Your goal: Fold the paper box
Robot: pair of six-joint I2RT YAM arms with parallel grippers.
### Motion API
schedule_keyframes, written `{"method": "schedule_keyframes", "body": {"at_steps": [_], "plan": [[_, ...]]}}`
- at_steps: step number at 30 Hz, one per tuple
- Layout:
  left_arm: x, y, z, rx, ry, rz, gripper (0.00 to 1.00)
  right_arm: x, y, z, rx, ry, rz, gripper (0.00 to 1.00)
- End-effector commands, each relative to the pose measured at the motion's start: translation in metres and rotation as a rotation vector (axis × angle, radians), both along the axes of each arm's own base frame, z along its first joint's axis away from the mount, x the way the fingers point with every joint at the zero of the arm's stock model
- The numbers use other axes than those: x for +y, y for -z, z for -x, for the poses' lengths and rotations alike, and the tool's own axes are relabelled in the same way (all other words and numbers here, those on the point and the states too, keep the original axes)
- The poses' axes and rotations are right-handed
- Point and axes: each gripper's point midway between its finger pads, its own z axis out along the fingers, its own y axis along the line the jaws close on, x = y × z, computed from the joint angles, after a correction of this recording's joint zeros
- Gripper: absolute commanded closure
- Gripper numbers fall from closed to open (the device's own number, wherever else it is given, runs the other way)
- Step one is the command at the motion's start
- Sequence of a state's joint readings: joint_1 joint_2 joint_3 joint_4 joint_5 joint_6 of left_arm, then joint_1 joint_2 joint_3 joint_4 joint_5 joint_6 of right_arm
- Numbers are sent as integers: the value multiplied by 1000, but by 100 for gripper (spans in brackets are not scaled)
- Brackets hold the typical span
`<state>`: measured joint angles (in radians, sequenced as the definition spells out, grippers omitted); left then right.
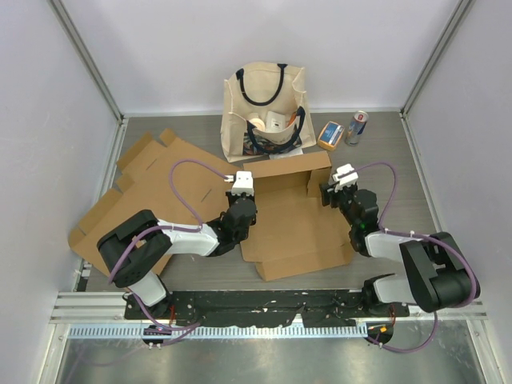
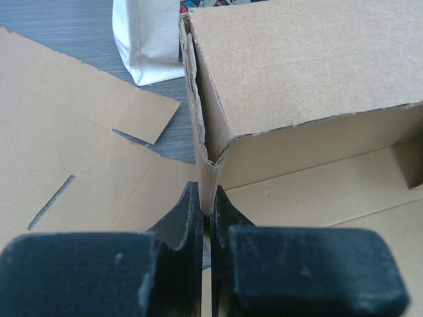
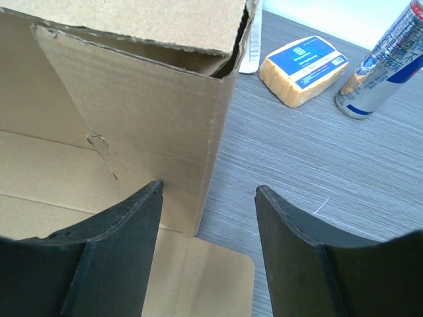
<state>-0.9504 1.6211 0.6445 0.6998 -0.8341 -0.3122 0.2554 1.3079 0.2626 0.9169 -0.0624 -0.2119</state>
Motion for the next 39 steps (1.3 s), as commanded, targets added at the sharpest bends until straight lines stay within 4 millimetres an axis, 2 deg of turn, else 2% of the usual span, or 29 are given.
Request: {"method": "schedule_keyframes", "body": {"at_steps": [1,3,5,8,12,14,15,18,19,22,23,26,27,28,29,30,31,33,36,37,39], "plan": [[2,17,6,38,29,-43,100,-2,-41,-22,-145,43,-5,35],[2,16,6,38,30,-41,100,2,-40,-23,-146,17,-3,34],[2,17,6,39,32,-42,100,18,-37,-19,-140,-85,13,34],[0,17,6,40,38,-45,100,32,-37,-18,-132,-170,-7,32],[1,18,6,42,39,-50,100,41,-40,-20,-132,-237,-21,32],[1,18,6,40,39,-49,100,41,-36,-22,-114,-250,-2,40],[1,17,6,39,38,-48,100,38,-36,-26,-110,-227,-3,51],[0,16,5,37,38,-47,100,39,-39,-30,-118,-217,-34,70],[-1,16,5,37,39,-45,100,39,-36,-32,-103,-205,-40,83],[-2,13,4,47,30,-26,100,33,-38,-35,-89,-125,-85,97],[-4,9,4,48,28,-17,100,32,-41,-33,-102,-96,-87,99],[-2,1,5,52,10,7,100,31,-38,-28,-108,-28,-75,99],[-2,0,5,51,10,14,100,33,-46,-31,-114,-25,-80,99],[-2,0,5,55,10,16,100,38,-29,-27,-33,-52,-54,91],[-4,-2,6,55,19,22,100,46,-29,-24,-19,-100,-52,84],[-5,-1,6,57,23,20,100,46,-32,-21,-26,-109,-53,77],[-5,-1,6,58,25,19,100,44,-32,-18,-34,-109,-43,64],[-4,0,7,60,27,11,100,35,-36,-9,-51,-91,-25,52],[-1,7,7,64,23,-16,100,38,-37,2,-39,-166,-6,50],[-1,7,6,63,21,-22,100,39,-45,4,-53,-175,-13,49],[-1,13,6,68,27,-50,100,42,-46,6,-44,-196,-22,46]]}}
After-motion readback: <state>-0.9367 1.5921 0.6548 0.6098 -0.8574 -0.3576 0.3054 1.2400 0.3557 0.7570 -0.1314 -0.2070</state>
